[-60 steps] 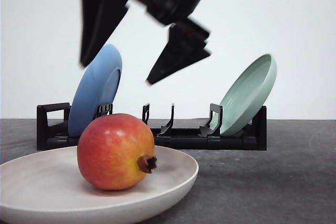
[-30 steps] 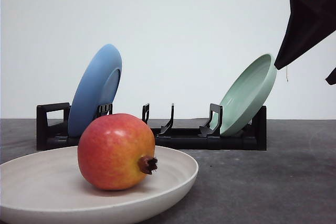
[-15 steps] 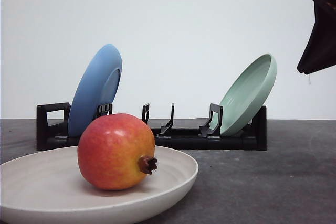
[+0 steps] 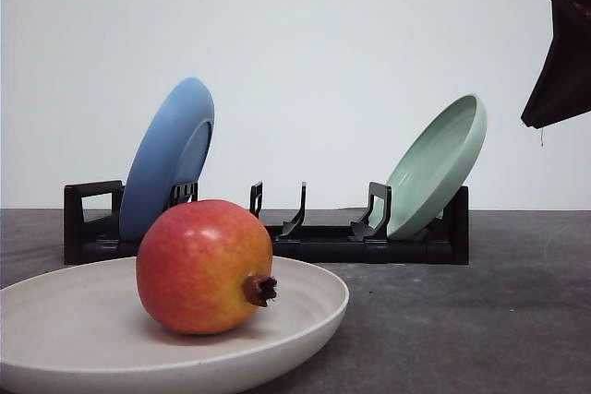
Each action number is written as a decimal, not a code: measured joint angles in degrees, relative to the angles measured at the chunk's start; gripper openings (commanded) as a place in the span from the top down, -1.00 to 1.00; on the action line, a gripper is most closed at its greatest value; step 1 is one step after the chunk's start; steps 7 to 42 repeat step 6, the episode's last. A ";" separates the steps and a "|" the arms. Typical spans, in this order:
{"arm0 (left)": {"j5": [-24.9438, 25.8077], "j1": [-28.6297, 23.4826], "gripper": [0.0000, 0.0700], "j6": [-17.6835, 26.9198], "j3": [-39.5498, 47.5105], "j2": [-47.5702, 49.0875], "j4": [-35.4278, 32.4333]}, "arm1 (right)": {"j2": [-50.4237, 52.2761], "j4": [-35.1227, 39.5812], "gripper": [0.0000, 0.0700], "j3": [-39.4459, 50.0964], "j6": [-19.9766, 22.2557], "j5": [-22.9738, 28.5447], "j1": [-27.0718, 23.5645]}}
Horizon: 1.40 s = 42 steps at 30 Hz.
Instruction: Place pomegranate in white plate
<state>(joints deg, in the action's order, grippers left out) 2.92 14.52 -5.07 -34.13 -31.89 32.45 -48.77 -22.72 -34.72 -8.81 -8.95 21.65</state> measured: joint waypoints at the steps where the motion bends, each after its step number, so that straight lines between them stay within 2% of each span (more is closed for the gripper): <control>1: 0.00 -0.87 0.99 0.18 2.03 1.30 -1.83 | 0.00 0.00 0.90 0.00 0.02 0.00 0.00; 6: -0.06 -5.27 0.99 1.07 13.44 9.55 -13.09 | 0.00 0.00 0.90 0.00 0.00 0.00 0.00; 42: -0.06 -5.27 0.99 1.07 13.44 9.55 -13.09 | 0.00 0.00 0.90 0.00 0.00 0.00 0.00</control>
